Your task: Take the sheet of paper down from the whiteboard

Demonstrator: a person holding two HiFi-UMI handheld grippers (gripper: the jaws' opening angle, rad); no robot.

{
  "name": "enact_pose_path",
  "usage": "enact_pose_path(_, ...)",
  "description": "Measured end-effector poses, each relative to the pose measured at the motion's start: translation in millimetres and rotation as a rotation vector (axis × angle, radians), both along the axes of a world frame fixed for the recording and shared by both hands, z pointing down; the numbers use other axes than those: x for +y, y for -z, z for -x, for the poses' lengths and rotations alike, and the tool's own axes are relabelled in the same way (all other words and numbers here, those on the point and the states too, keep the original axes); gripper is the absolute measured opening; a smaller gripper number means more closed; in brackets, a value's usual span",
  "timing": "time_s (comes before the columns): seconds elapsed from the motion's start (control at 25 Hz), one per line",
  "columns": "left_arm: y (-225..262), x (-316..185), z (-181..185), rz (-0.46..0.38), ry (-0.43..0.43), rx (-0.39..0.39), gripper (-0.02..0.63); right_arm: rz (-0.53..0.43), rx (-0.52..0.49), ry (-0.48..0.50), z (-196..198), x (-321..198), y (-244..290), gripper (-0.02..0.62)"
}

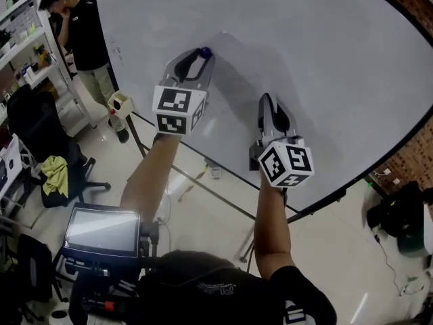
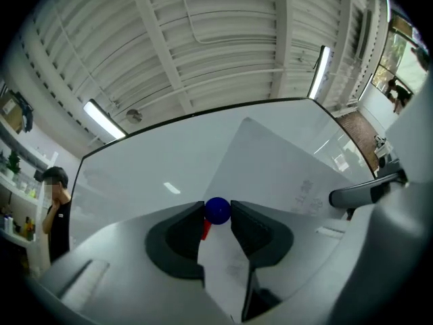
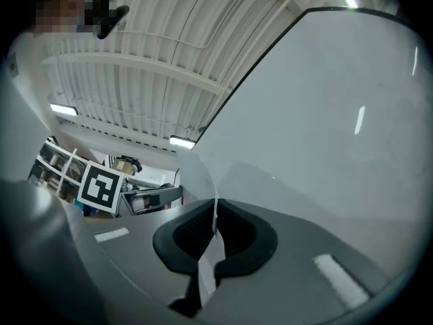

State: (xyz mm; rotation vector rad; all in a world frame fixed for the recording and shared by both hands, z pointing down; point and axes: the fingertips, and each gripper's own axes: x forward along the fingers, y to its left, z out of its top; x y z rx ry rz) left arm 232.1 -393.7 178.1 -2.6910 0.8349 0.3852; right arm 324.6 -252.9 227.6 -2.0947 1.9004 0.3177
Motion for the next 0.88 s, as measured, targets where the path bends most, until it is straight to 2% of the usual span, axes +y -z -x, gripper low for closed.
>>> enact_pose_path(0.28, -106, 23, 41, 0.136, 0.120, -0.078, 0.123, 0.136, 0.012, -0.020, 6, 22, -80, 0.014)
enact_pose_path(0.48, -168, 44, 63, 0.223, 0.147, -0.117, 0.123, 0.213, 0.003, -0.011, 25, 17, -125, 0.014)
enact_pose_path(0.68, -202, 69, 82, 0.237, 0.164, -0.154, 0.123, 0.236, -0.027, -0.037, 44, 25, -162, 0.014)
enact_pose_path(0.88, -223, 77, 102, 0.284, 0.146, -0.139, 0.123, 0.274, -0.042, -0.077, 61, 36, -187, 0.014)
